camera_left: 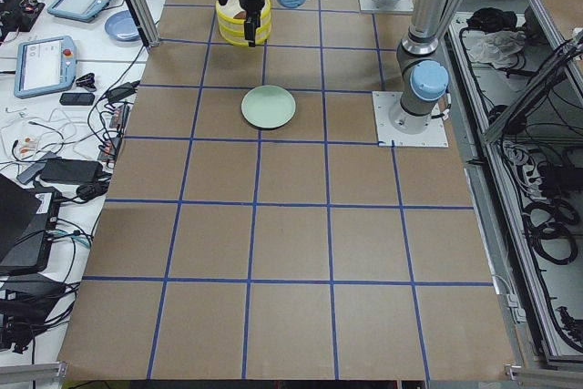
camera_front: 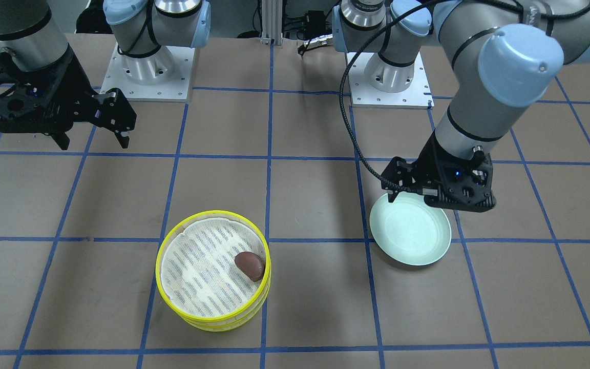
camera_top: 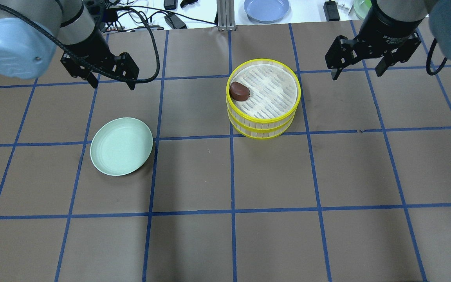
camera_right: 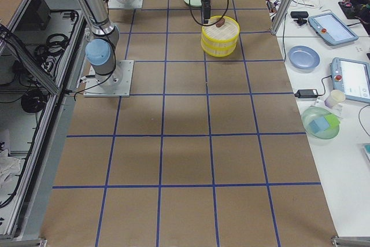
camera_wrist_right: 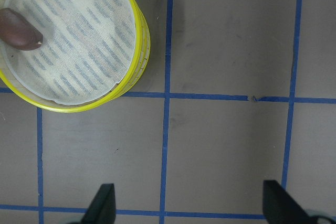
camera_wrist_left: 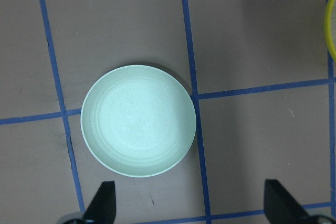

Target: Stack buns with steamer

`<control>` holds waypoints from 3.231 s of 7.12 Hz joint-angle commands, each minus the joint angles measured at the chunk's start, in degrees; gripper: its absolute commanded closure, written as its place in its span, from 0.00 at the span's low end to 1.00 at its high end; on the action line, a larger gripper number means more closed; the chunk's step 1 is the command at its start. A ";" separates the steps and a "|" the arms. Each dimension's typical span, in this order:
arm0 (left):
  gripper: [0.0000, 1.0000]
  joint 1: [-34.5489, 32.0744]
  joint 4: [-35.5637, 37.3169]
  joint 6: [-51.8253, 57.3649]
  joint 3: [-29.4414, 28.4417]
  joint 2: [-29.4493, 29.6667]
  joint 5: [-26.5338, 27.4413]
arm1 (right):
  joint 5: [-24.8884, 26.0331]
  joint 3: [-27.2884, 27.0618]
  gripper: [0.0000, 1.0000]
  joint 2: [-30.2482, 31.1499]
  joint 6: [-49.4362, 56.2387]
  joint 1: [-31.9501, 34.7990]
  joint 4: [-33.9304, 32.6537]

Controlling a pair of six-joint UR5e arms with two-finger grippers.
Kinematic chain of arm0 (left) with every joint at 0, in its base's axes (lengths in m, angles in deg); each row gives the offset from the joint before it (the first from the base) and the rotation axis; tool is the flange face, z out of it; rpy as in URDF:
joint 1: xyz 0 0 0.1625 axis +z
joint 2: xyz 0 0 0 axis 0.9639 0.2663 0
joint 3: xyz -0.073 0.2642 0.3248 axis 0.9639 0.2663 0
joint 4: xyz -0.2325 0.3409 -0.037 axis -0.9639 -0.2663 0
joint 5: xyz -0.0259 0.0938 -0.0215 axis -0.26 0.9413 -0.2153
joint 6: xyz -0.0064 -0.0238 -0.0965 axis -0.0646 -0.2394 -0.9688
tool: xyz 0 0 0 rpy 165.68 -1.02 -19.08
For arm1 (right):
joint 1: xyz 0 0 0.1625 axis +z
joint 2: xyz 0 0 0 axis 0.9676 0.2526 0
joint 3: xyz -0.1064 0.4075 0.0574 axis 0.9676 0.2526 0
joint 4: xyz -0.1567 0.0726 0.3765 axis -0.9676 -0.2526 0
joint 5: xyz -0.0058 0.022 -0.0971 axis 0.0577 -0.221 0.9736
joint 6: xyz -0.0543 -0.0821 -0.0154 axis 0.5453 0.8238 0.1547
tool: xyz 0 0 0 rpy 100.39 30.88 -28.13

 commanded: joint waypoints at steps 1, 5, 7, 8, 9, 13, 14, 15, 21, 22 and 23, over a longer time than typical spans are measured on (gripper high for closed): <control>0.00 0.03 -1.26 0.19 0.51 -2.93 1.23 | -0.01 -0.01 0.00 -0.09 0.00 0.00 0.00; 0.00 0.30 -1.08 0.10 0.69 -3.02 1.14 | -0.10 -0.10 0.00 -0.09 -0.09 0.00 -0.26; 0.00 0.21 -2.05 -0.34 0.77 -3.73 0.44 | 0.08 -0.10 0.00 -0.09 -0.09 0.00 -1.05; 0.00 0.21 -2.31 -0.51 0.69 -3.73 0.44 | -0.10 -0.19 0.00 -0.09 -0.17 0.00 -1.14; 0.00 0.21 -2.32 -1.56 0.77 -3.73 0.44 | 0.16 -0.10 0.00 0.00 -0.09 0.00 -0.97; 0.00 -0.23 -2.32 -1.31 1.04 -3.81 0.53 | -0.10 -0.19 0.00 0.26 -1.05 0.09 -0.97; 0.00 -0.23 -2.32 -1.39 1.04 -3.81 0.53 | -0.45 -0.28 0.00 0.35 -1.05 0.18 -0.97; 0.00 -0.23 -2.32 -1.83 1.04 -3.29 0.44 | -0.62 -0.28 0.00 0.35 -1.05 0.26 -0.88; 0.00 0.21 -2.84 -1.92 1.30 -2.06 0.53 | 0.43 -0.45 0.00 0.26 -0.35 0.18 -0.44; 0.00 0.38 -2.84 -1.83 0.95 -2.14 0.44 | 0.34 -0.45 0.00 0.26 -0.09 0.18 -0.27; 0.00 0.39 -2.32 -1.83 0.95 -2.06 0.35 | 0.43 -0.45 0.00 0.26 -0.09 0.18 -0.35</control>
